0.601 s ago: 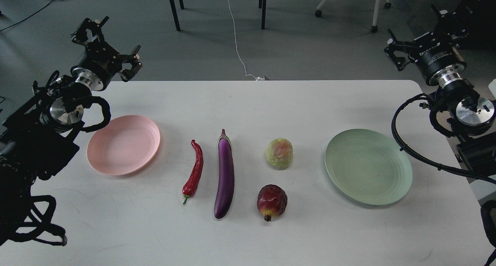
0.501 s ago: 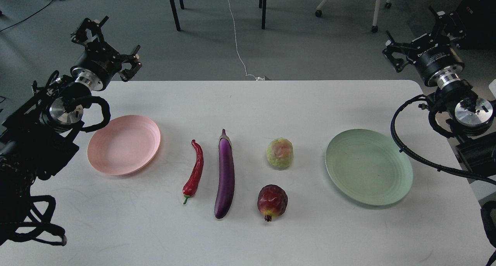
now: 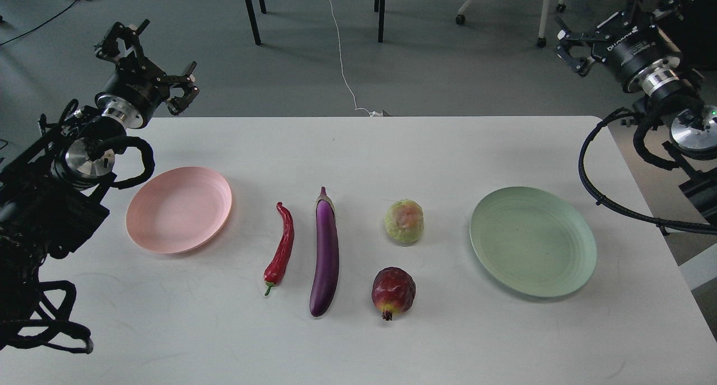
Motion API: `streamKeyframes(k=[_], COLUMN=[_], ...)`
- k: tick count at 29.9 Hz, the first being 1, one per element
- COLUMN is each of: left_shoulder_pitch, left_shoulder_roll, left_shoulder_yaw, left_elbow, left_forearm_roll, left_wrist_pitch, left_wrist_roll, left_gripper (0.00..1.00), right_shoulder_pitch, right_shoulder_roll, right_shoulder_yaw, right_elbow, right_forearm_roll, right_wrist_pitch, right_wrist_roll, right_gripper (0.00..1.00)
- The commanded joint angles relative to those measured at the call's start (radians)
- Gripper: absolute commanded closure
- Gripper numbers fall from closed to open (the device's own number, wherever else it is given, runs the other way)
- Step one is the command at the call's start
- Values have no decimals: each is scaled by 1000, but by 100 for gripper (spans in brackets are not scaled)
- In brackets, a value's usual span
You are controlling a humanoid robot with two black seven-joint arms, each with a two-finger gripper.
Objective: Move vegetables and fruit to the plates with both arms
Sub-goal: 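Raise the right gripper from rest toward the table center, then lower the right gripper onto the pale green fruit and grasp it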
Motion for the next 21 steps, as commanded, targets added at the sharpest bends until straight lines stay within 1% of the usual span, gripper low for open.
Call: streamKeyframes(k=[1,3,8,11,14,17,18,21], left_shoulder_pitch=[0,1,1,3,3,3,3,3], left_shoulder_roll=[9,23,38,44,46,50,52,52], left_shoulder_yaw=[0,0,0,-1,-1,-1,-1,0], left_elbow=[0,0,0,0,0,0,0,0], left_forearm_roll=[-1,-1,-1,-1,-1,-2,-4,-11], left_wrist_pitch=[0,0,0,0,0,0,0,0], left_wrist_roll=[0,0,0,0,0,-2,-8,-58], left_gripper=[1,1,1,2,1,1,2,1], right_shoulder_pitch=[142,213,409,509,600,649,657,660], right_shoulder_roll=[-6,-6,0,9,46,100,130,212], right_shoulder_yaw=[-188,-269,-502,-639,-763,-861,-888,-957], right_elbow=[29,60,184,256,336,379,385,387], right_forearm_roll=[-64,-151,-467,-572,-647,-775,-835,-995], right_wrist_pitch=[0,0,0,0,0,0,0,0], right_wrist_roll=[0,-2,-2,-2,-2,0,0,1], right_gripper=[1,1,2,2,3,5,6,7])
